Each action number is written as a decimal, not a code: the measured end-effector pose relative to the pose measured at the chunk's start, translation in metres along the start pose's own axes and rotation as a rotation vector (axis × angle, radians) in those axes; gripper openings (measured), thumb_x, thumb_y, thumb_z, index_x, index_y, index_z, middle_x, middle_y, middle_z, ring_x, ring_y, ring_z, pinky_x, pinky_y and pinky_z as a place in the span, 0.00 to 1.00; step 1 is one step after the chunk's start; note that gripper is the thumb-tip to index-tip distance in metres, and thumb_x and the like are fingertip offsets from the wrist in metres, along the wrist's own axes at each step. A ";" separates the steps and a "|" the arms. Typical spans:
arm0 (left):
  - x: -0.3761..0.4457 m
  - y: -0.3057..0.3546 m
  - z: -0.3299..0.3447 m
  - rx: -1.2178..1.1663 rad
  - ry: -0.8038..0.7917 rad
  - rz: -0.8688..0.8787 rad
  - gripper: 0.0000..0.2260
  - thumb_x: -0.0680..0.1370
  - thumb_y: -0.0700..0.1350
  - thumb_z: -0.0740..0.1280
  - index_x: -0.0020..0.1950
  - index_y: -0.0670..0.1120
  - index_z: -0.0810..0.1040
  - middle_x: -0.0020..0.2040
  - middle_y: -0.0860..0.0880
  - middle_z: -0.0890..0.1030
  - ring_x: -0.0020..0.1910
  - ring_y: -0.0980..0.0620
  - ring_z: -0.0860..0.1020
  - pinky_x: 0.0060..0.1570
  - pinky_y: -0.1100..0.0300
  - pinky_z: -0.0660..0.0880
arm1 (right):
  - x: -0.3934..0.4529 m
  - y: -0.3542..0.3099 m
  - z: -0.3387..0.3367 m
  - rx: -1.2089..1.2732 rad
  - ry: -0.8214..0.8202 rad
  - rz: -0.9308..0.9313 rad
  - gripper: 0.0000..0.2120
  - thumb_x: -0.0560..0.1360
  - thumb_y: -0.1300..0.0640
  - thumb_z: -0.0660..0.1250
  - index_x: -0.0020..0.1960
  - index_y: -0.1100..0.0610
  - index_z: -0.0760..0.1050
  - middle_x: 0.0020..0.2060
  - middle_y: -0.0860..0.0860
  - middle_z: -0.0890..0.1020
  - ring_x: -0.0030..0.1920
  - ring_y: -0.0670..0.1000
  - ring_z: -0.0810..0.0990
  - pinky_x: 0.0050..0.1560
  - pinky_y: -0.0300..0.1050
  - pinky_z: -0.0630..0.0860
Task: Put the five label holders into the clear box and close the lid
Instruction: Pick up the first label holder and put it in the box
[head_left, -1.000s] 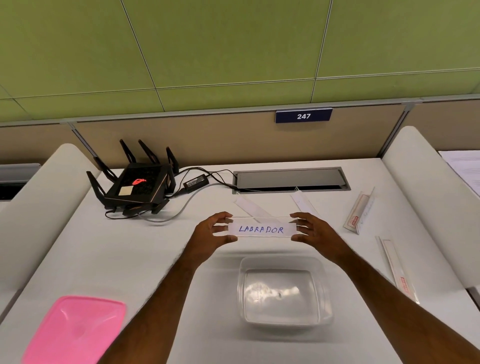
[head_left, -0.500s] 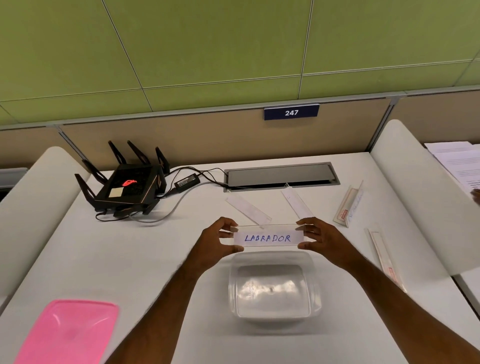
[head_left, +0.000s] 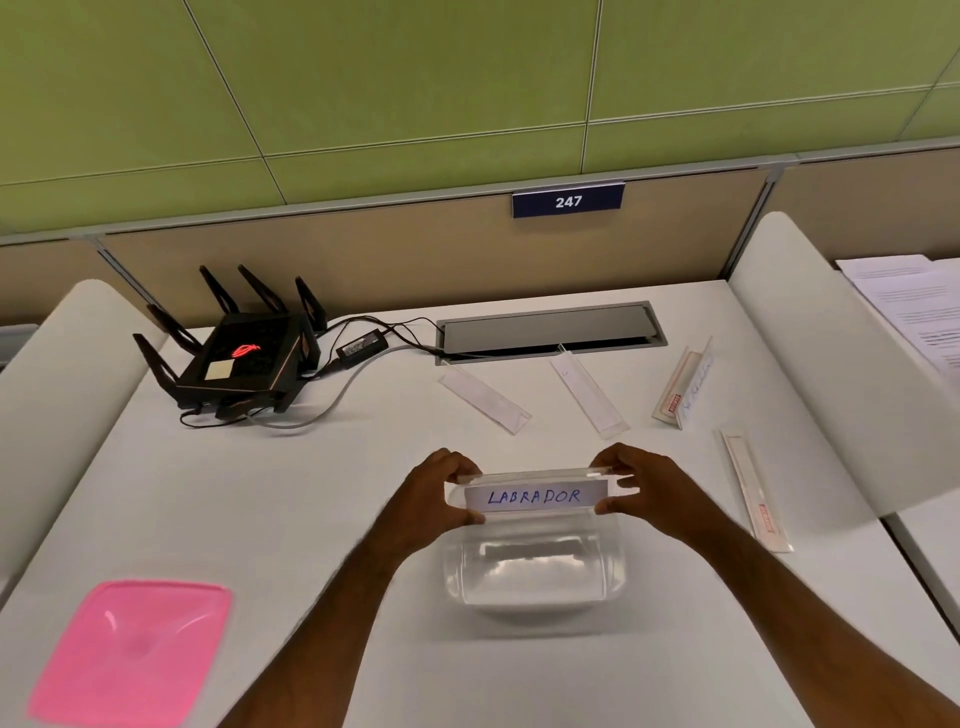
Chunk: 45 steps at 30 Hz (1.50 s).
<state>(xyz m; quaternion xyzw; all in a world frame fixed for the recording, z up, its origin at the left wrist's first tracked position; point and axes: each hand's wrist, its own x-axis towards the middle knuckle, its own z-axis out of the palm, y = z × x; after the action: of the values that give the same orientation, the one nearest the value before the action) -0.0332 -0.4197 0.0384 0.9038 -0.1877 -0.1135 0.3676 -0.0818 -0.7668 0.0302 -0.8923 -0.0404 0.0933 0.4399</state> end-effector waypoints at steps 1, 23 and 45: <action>-0.002 0.000 0.001 0.016 -0.001 0.011 0.25 0.62 0.50 0.84 0.53 0.57 0.76 0.51 0.62 0.77 0.54 0.61 0.77 0.51 0.68 0.77 | -0.001 -0.001 0.001 -0.035 0.001 -0.006 0.24 0.65 0.50 0.83 0.57 0.44 0.76 0.52 0.34 0.81 0.54 0.37 0.79 0.53 0.30 0.77; -0.007 -0.013 0.024 0.338 -0.088 0.007 0.18 0.68 0.54 0.80 0.50 0.51 0.77 0.49 0.57 0.79 0.49 0.49 0.72 0.49 0.59 0.69 | 0.000 -0.003 0.025 -0.627 0.005 -0.093 0.19 0.71 0.41 0.75 0.59 0.44 0.81 0.53 0.40 0.81 0.60 0.45 0.73 0.61 0.47 0.56; 0.007 0.000 0.042 0.778 -0.153 0.137 0.15 0.61 0.49 0.84 0.39 0.50 0.81 0.36 0.54 0.81 0.34 0.49 0.76 0.38 0.61 0.71 | 0.008 -0.009 0.055 -1.146 -0.128 -0.113 0.14 0.56 0.61 0.83 0.31 0.51 0.79 0.27 0.45 0.77 0.36 0.51 0.76 0.44 0.49 0.64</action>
<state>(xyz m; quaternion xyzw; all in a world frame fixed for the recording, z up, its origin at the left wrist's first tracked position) -0.0408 -0.4483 0.0083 0.9499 -0.3030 -0.0762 -0.0102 -0.0853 -0.7175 0.0041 -0.9771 -0.1585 0.0865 -0.1123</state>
